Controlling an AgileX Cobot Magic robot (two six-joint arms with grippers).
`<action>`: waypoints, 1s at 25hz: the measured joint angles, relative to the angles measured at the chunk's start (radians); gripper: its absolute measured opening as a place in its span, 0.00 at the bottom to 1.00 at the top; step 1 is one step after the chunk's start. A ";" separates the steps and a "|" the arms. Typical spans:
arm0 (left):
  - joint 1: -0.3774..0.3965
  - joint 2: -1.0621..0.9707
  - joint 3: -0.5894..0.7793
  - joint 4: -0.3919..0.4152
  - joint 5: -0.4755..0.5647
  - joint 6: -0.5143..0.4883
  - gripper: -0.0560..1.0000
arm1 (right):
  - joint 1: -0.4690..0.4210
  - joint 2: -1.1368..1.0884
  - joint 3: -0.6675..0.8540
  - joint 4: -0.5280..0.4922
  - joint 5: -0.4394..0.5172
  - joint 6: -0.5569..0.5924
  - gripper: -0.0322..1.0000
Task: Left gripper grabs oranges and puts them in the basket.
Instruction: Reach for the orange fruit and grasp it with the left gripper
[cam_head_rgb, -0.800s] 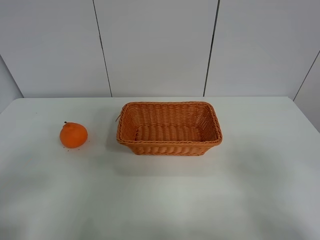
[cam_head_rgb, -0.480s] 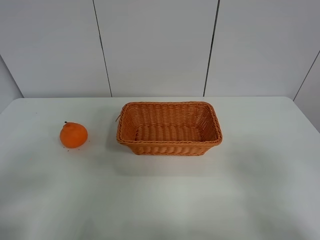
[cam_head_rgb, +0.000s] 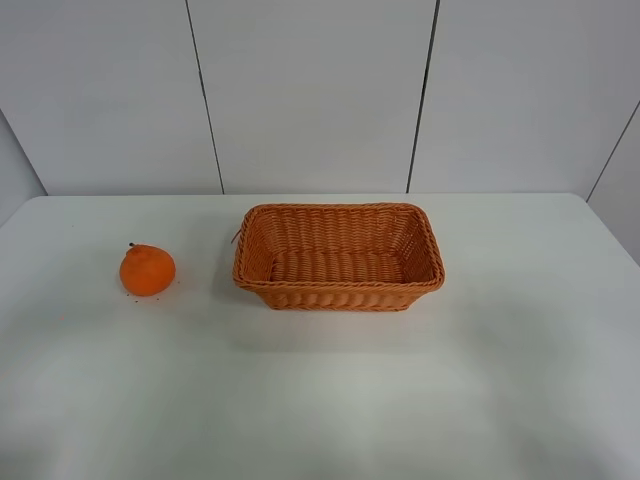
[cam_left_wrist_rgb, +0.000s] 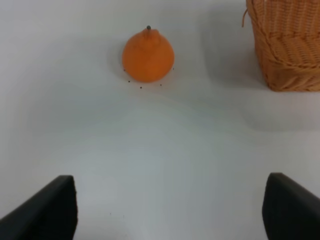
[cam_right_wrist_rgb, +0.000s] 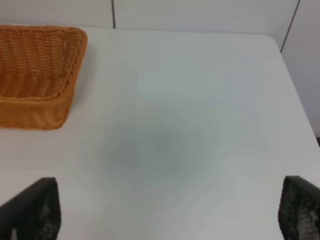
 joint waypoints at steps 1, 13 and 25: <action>0.000 0.076 -0.031 -0.001 -0.004 0.000 0.86 | 0.000 0.000 0.000 0.000 0.000 0.000 0.70; 0.000 1.013 -0.456 -0.003 -0.063 0.001 0.86 | 0.000 0.000 0.000 0.000 0.000 0.000 0.70; 0.000 1.645 -0.921 -0.003 -0.110 0.035 0.86 | 0.000 0.000 0.000 0.000 0.000 0.000 0.70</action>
